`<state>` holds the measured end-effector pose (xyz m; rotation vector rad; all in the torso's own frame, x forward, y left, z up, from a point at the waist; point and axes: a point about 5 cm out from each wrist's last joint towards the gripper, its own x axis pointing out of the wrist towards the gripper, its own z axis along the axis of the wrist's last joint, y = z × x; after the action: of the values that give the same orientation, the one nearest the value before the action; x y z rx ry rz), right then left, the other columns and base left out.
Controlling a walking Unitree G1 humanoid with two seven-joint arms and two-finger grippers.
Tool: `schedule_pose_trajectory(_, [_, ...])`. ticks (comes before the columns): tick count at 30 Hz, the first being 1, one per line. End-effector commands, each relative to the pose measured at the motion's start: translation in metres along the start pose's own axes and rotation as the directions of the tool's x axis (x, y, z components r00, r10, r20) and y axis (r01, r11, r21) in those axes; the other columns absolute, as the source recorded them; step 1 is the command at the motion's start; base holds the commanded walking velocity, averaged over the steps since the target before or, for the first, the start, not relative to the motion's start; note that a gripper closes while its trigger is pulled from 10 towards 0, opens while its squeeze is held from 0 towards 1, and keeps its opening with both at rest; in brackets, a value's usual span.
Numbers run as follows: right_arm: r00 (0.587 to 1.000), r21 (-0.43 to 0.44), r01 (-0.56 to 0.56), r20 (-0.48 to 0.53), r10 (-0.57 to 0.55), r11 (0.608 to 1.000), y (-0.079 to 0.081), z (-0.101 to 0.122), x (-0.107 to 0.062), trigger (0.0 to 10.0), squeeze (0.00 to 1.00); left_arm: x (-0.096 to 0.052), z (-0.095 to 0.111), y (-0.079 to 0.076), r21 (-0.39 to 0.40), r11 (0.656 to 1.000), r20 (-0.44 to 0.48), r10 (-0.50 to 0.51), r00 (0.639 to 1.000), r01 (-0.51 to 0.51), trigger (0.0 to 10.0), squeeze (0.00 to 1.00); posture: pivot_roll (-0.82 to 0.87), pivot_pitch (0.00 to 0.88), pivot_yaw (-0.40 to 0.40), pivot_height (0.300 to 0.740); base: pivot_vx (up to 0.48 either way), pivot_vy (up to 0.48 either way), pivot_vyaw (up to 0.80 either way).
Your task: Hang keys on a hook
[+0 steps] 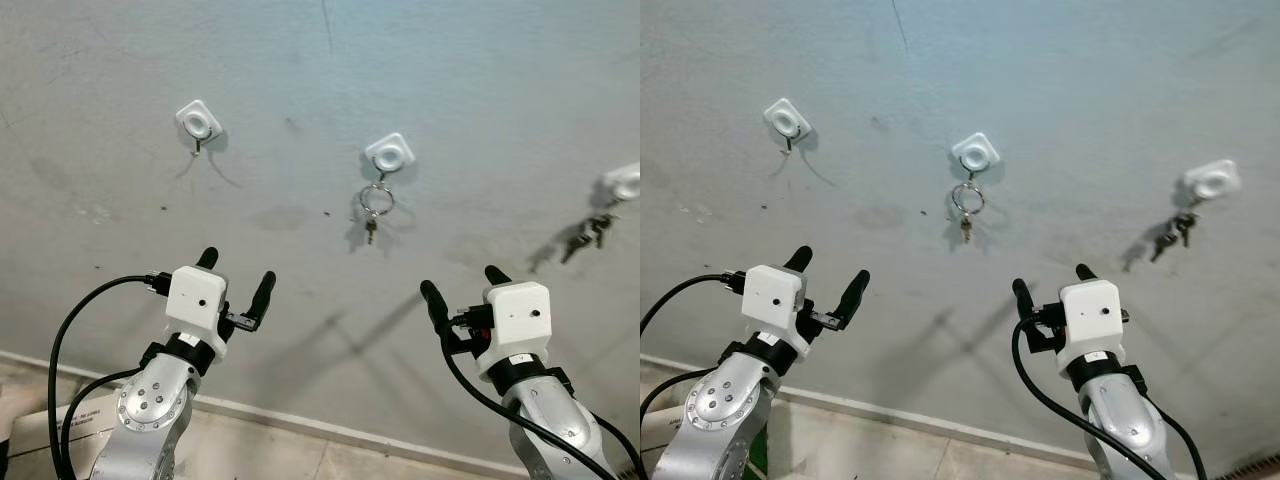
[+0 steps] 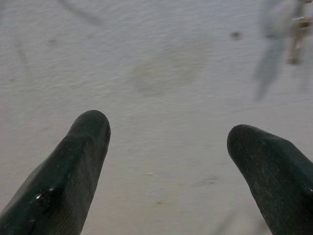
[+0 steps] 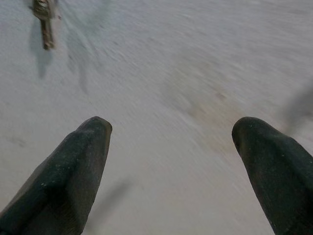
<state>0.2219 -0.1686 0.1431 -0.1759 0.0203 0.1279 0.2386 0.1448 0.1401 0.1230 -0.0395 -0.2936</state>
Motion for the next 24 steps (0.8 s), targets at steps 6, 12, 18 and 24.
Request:
schedule_pose_trajectory(6, [1.0,0.001,0.008,-0.01,-0.008,1.0,-0.0022,-0.0022,-0.0001,10.0,0.0,0.0009,-0.0044,-0.0021,-0.01,1.0,-0.021,-0.004,1.0,0.004,10.0,0.0,0.04,0.008,-0.006,0.74,-0.276,0.0,0.0])
schedule_pose_trajectory(12, [1.0,0.003,0.007,-0.01,-0.007,1.0,-0.0014,-0.0024,0.0009,10.0,0.0,0.0013,-0.0046,-0.0022,-0.011,1.0,-0.02,-0.006,1.0,0.005,10.0,0.0,0.05,0.007,-0.009,0.74,-0.086,0.0,0.0])
schedule_pose_trajectory(18, [1.0,0.005,0.005,-0.008,-0.005,1.0,-0.0012,-0.0022,0.0019,10.0,0.0,0.0009,-0.0046,-0.0029,-0.013,1.0,-0.019,-0.013,1.0,0.012,10.0,0.0,0.05,0.007,-0.013,0.74,-0.308,0.0,0.0])
schedule_pose_trajectory(24, [1.0,0.002,0.007,-0.012,-0.007,1.0,-0.0025,-0.0037,0.0026,10.0,0.0,0.0012,-0.0063,-0.0022,-0.013,1.0,-0.024,-0.008,1.0,0.008,10.0,0.0,0.05,0.004,-0.011,0.74,-0.042,0.0,0.0])
